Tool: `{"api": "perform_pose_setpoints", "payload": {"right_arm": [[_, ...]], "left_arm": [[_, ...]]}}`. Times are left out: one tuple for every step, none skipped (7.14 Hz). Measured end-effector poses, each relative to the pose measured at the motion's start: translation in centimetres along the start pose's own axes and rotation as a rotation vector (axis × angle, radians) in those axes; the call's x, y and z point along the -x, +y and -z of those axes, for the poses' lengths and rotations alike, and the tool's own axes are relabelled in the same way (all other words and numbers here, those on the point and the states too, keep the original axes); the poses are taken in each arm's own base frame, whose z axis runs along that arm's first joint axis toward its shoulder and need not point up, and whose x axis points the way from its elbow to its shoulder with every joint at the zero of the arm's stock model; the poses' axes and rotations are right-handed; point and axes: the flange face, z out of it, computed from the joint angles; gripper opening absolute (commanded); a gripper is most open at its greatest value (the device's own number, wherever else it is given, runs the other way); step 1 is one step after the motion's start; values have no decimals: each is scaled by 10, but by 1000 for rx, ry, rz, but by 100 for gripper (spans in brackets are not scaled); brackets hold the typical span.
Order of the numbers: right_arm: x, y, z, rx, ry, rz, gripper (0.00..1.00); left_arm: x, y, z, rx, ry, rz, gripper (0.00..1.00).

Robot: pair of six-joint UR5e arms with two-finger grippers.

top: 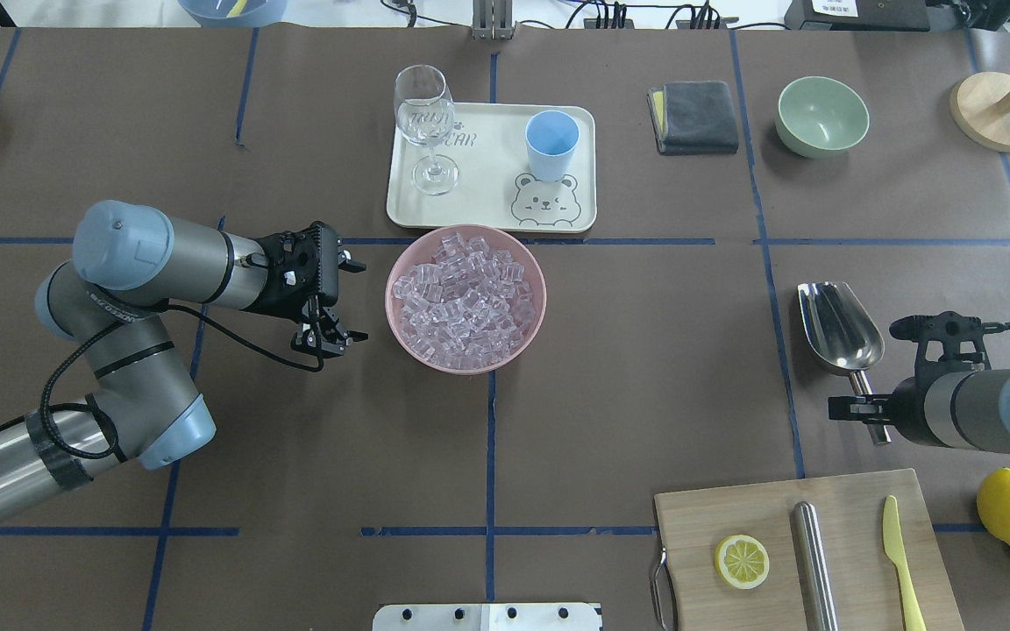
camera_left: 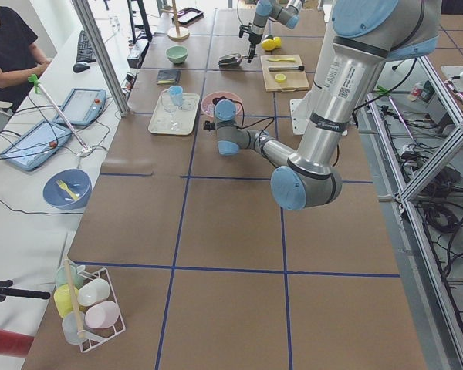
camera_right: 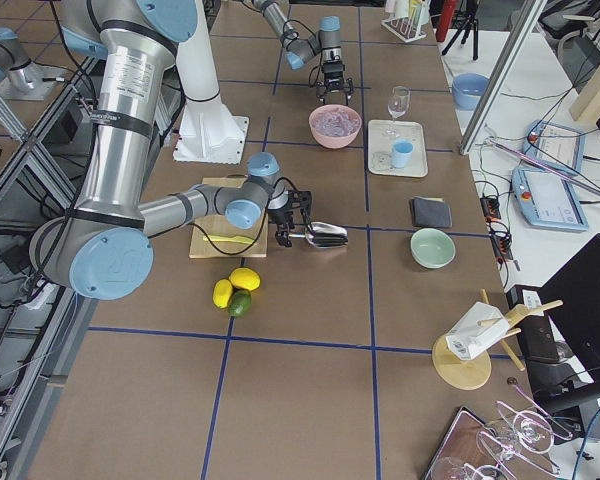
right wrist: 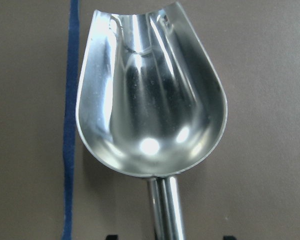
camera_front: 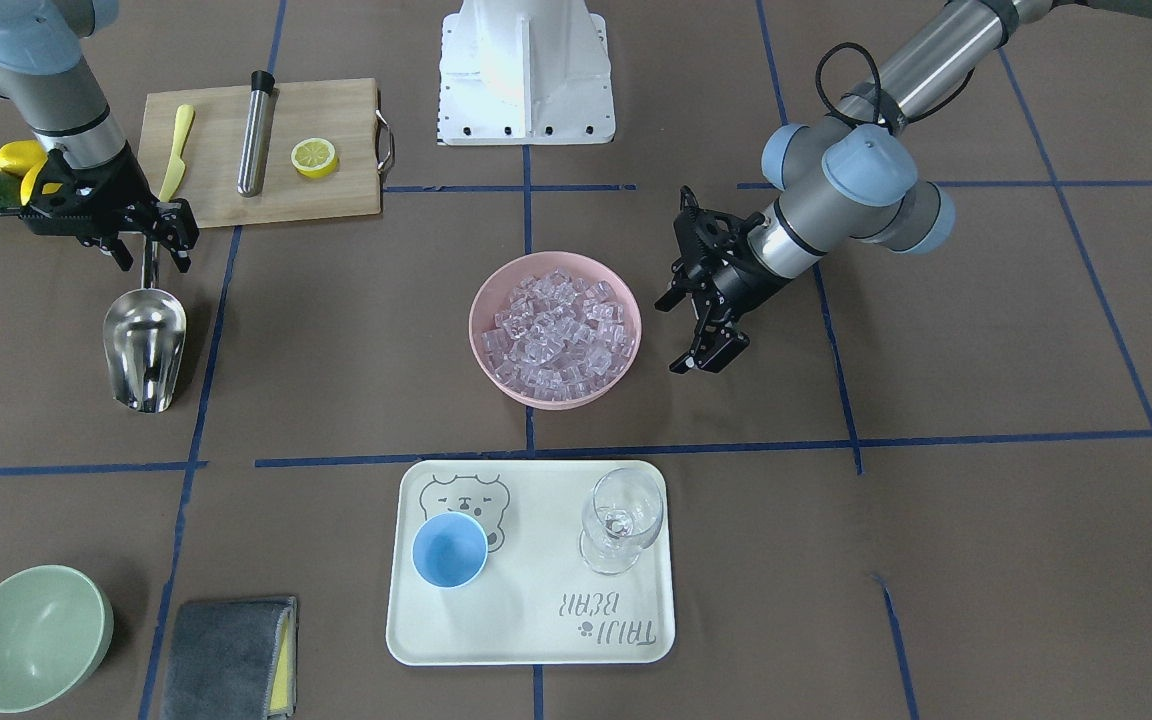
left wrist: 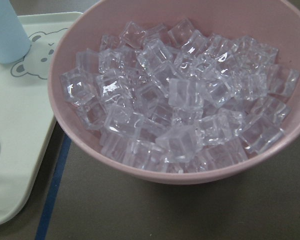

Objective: Put ice in cup with scoop
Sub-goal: 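Lift the silver scoop with the right gripper and carry it toward the bowl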

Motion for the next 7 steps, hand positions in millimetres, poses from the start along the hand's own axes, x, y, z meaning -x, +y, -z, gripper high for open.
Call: {"api": "perform_pose_setpoints", "payload": {"right_arm": [[-5,2,9,-4,-1,23,0],[-9,4,18,-6,-4,96,0],[-10,5,22,-6,-5,189,0],[-8,3,30,-8,-18,232,0],[-4,-3,43,-8,-42,241,0],[-3,-12,59,-10,-71,240,0],[0,-20,73,-22,-99,262,0]], "left_arm": [[0,-1,0,-2,0,-1,100],[0,-1,1,-4,-1,-2,100],[1,-1,2,-5,-3,-2,100],[1,-1,2,-5,-3,-1,100],[1,-1,3,-5,-4,-1,100],[1,0,3,-5,-4,-1,100],[1,0,3,-5,-5,-1,100]]}}
